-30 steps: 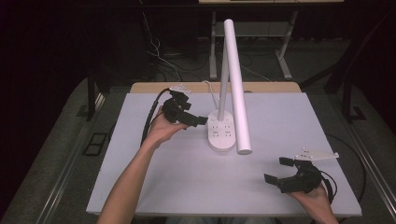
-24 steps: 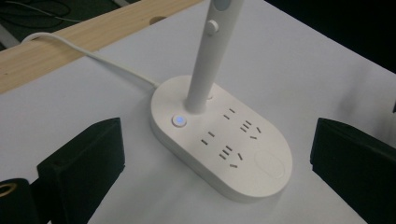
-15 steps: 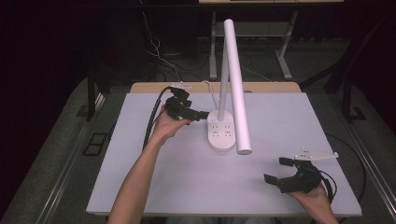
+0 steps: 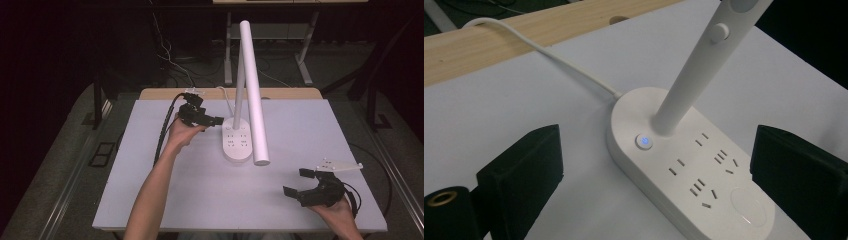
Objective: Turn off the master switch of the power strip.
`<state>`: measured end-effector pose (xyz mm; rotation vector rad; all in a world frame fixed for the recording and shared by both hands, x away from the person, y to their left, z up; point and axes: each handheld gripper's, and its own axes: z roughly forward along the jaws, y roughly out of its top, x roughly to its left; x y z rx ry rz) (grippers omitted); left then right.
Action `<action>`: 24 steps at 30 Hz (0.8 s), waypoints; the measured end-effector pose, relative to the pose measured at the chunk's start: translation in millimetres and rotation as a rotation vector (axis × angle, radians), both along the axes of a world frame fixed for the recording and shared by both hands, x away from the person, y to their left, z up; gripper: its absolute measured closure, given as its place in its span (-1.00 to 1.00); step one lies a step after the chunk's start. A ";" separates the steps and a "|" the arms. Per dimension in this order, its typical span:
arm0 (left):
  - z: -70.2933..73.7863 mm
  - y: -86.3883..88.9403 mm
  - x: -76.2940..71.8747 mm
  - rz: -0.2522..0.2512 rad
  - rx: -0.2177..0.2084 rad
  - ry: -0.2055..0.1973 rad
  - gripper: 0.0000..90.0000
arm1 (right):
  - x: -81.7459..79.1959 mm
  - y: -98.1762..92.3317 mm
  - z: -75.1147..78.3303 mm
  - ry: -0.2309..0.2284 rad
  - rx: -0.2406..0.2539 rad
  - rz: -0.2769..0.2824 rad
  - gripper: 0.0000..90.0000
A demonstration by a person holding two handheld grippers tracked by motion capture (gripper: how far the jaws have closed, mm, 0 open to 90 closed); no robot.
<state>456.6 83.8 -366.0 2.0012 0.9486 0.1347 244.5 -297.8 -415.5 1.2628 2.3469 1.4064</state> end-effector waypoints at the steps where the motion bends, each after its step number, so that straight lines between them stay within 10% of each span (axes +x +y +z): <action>1: -1.1 0.1 0.8 0.000 0.002 0.004 -0.87 | 0.1 0.0 0.0 0.000 0.000 0.000 -1.00; 24: -25.7 -14.2 11.6 0.035 -0.040 0.024 -0.52 | 0.3 -0.3 -0.1 -0.001 -0.002 -0.002 -1.00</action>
